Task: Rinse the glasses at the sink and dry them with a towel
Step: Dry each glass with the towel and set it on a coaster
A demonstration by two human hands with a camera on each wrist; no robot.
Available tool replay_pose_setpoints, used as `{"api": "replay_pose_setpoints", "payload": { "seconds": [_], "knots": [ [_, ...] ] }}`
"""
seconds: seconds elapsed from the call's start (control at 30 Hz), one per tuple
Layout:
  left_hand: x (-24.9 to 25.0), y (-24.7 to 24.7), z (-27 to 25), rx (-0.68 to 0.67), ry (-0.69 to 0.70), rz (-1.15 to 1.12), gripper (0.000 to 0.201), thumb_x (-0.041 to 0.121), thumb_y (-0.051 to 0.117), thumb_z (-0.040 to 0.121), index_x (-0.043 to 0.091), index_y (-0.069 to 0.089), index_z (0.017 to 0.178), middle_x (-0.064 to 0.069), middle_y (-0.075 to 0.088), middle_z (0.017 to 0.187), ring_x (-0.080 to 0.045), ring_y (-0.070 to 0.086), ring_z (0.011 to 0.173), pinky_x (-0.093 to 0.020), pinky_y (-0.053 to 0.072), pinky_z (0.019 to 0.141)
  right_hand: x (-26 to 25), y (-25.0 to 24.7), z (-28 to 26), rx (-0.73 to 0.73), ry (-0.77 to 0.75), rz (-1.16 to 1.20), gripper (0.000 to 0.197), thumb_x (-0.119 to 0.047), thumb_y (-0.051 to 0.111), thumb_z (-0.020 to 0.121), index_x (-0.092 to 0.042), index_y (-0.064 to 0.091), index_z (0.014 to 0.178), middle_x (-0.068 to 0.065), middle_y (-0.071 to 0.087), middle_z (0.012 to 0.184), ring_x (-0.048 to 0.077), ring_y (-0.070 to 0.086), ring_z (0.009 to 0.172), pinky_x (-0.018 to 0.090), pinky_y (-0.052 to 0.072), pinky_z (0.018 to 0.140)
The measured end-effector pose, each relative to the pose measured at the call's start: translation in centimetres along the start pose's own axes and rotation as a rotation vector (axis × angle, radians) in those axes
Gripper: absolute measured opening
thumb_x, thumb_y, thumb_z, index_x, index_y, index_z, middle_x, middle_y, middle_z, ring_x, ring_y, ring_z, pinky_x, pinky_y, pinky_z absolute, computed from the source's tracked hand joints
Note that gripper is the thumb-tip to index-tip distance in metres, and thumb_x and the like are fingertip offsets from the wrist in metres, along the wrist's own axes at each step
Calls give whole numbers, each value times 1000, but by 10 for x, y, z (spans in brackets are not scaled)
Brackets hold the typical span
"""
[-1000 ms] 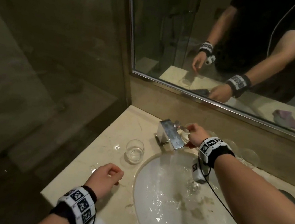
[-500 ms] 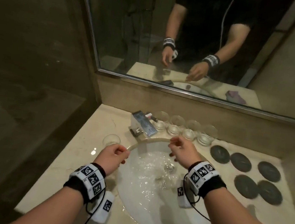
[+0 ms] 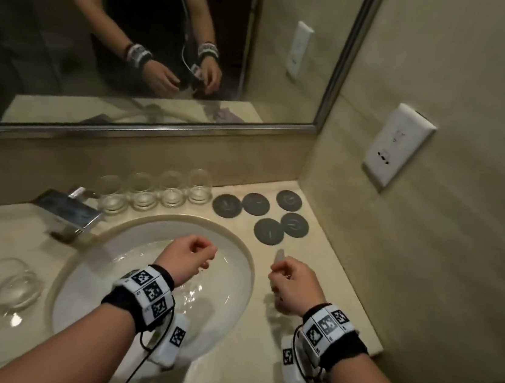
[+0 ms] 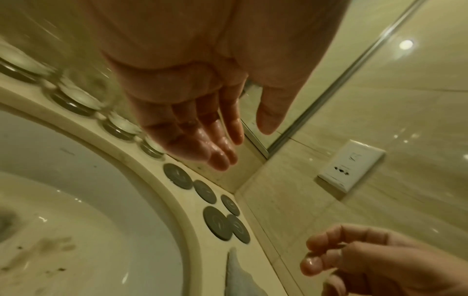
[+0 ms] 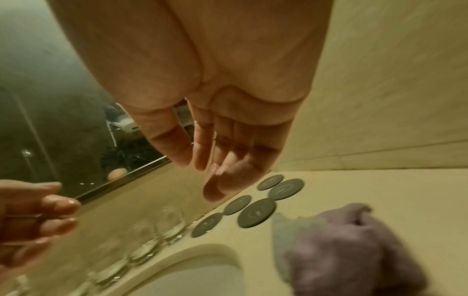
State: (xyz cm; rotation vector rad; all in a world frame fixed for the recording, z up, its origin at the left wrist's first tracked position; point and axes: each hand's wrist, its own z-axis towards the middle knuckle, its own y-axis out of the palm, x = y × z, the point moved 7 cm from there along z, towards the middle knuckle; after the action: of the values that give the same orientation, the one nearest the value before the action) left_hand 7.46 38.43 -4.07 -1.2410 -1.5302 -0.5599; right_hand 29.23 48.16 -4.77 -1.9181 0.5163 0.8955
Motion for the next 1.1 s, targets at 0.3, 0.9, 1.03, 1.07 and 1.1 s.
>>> {"api": "replay_pose_setpoints", "payload": {
  "seconds": [0.3,0.9,1.03,1.07,1.1],
  "knots": [
    [12,37,3,-32,-7,56,8,18,61,93,15,58,85,-5,66,86,-15,59,67,-27,44,62,71,-29,20,118,248,-267,25,-24,66,78,-20,64,103,-1,61,94,23,63,89,25,45,72],
    [28,-22,-31,128,54,-57,39,35,74,82,21,58,114,1,64,109,-12,63,93,-33,54,81,-88,-10,-1,7,-325,357,9,0,70,80,-7,64,83,4,65,75,4,59,64,14,47,54],
    [39,-45,-46,60,130,-205,60,29,80,75,25,49,127,4,66,95,-8,63,90,-23,50,84,-146,6,-24,-147,-503,447,13,3,70,79,-7,65,86,5,65,79,6,59,72,22,51,65],
    [41,-51,-50,46,137,-249,47,16,77,80,17,55,122,1,66,84,-7,63,80,-20,50,78,-154,12,-27,-179,-533,449,14,4,70,79,-7,65,86,3,64,78,5,58,72,20,50,65],
    [43,-58,-55,53,164,-248,30,6,71,84,9,61,112,1,65,75,-5,62,72,-18,50,72,-161,18,-31,-203,-551,445,16,6,70,78,-8,64,86,1,63,78,4,58,72,19,50,66]
  ]
}}
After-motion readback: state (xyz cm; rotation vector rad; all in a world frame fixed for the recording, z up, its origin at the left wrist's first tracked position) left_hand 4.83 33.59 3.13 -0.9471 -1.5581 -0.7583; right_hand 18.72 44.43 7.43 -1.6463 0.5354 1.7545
